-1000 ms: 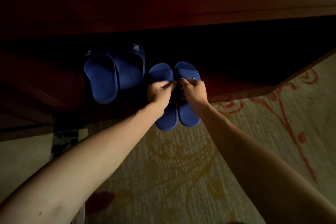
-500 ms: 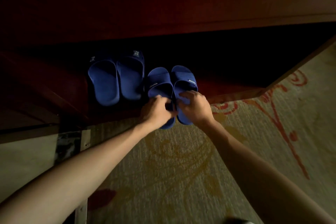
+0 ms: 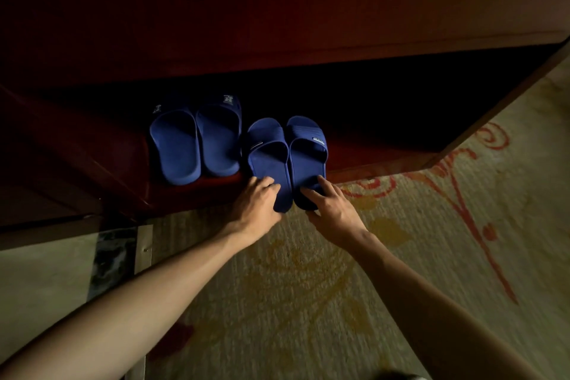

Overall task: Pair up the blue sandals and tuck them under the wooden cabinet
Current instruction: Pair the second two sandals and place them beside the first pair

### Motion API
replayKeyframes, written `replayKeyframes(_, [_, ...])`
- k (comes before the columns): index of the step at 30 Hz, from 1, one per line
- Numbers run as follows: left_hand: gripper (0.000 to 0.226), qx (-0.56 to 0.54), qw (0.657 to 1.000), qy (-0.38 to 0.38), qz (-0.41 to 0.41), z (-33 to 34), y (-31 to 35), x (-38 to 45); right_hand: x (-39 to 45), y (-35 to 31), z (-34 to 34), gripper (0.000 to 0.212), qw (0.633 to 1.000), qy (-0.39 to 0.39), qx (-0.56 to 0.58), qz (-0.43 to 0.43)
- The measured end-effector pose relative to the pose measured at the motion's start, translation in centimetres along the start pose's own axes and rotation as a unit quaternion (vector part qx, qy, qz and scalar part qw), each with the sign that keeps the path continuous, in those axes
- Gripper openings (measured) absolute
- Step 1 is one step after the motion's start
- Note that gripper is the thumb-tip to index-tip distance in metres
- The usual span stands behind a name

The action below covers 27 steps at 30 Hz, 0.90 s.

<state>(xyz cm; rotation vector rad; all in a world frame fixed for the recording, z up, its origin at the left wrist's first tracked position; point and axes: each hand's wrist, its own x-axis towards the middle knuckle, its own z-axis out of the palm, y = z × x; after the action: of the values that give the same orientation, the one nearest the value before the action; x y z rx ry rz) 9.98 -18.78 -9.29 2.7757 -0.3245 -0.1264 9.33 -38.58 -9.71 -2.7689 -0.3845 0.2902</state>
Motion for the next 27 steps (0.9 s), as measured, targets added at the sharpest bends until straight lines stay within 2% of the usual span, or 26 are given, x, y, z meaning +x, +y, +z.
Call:
replayKeyframes(9, [0.065,-0.027,0.999,0.013,-0.022,-0.7,-0.5,3.0,4.0,0.6,-1.2,0.055,0.999,-0.013,-0.027,-0.022])
replayKeyframes(14, [0.052,-0.029,0.999,0.011,-0.029,-1.2,-1.2,4.6,6.3,0.9,-1.7,0.057,0.999,-0.026,-0.031,-0.016])
replayKeyframes(19, [0.070,-0.032,0.999,0.021,-0.038,-1.7,-1.5,5.7,7.8,1.1,-2.0,0.056,1.000,-0.027,-0.009,-0.014])
replayKeyframes(27, [0.061,-0.035,0.998,0.033,-0.040,-1.6,-1.7,7.0,9.1,1.5,-2.2,0.055,1.000,-0.018,0.000,-0.009])
